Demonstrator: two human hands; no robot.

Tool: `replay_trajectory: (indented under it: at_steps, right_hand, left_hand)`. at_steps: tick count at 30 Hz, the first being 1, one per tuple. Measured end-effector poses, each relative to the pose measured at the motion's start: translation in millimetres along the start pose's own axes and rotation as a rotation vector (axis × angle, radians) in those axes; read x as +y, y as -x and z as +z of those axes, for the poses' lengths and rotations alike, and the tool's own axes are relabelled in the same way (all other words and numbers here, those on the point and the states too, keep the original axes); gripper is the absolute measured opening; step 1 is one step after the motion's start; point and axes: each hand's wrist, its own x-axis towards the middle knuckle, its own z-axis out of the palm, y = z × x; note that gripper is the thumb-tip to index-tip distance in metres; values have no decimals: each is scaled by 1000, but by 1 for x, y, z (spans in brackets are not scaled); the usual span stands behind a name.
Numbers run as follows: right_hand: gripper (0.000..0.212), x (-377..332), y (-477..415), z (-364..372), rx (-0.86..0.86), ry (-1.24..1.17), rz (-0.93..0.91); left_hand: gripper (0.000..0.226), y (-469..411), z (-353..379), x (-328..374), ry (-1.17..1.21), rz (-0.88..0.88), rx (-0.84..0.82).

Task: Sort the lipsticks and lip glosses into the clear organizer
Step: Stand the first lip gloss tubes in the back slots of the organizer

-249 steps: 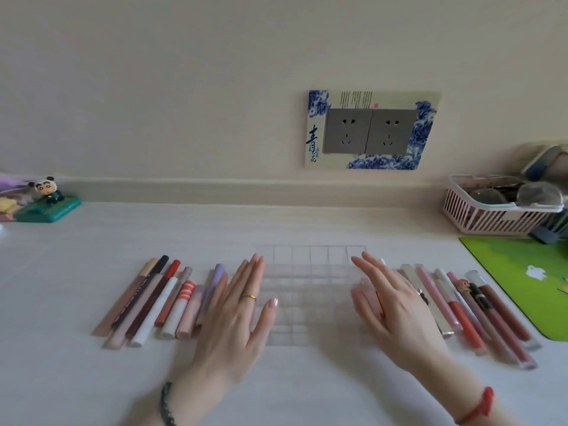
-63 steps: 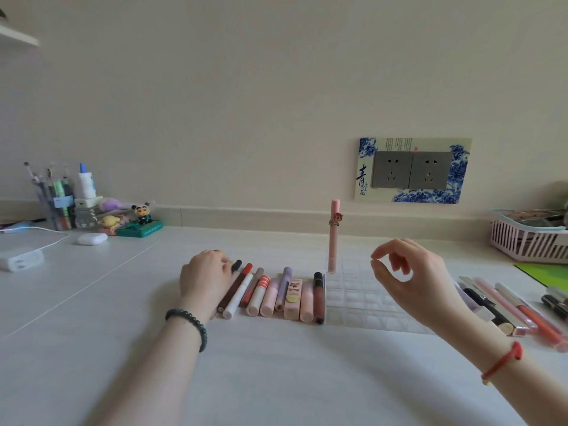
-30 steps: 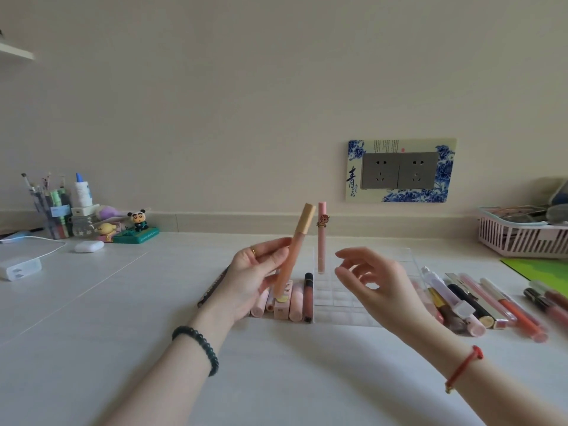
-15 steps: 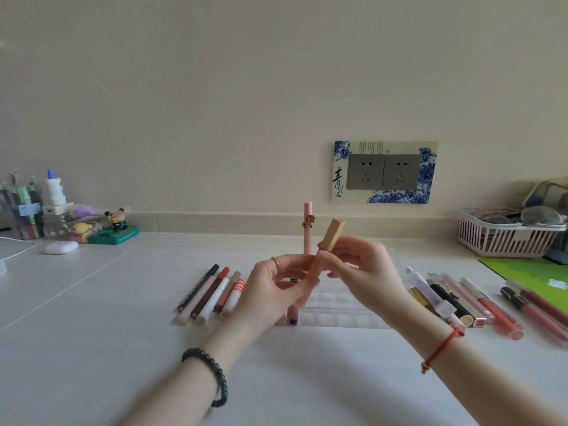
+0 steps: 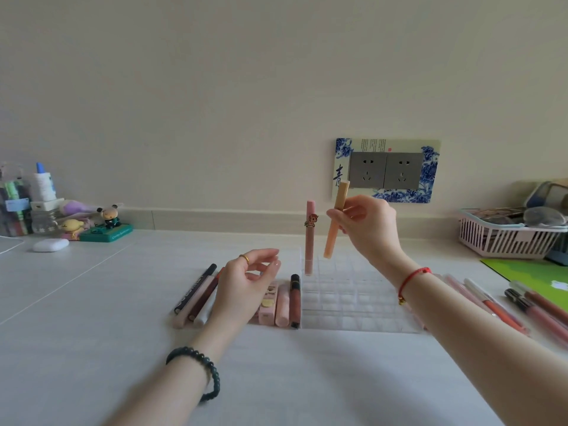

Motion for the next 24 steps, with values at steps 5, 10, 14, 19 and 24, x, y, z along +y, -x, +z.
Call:
replay_trajectory:
  at_steps: [5, 10, 14, 19, 24]
  right_hand:
    - [10, 13, 4, 9, -61, 40, 38]
    - [10, 22, 7, 12, -115, 40, 76]
    - [11, 23, 6, 13, -138, 40, 70]
    - [11, 22, 6, 14, -158, 29, 70]
    - [15, 22, 5, 13, -194, 33, 82]
  left_hand:
    - [16, -3, -5, -7, -48, 3, 28]
    - [13, -4, -5, -9, -65, 4, 33]
    - [10, -5, -6, -10, -75, -8, 44]
    - [10, -5, -7, -11, -81, -1, 42]
    - [10, -6, -8, -11, -105, -11, 31]
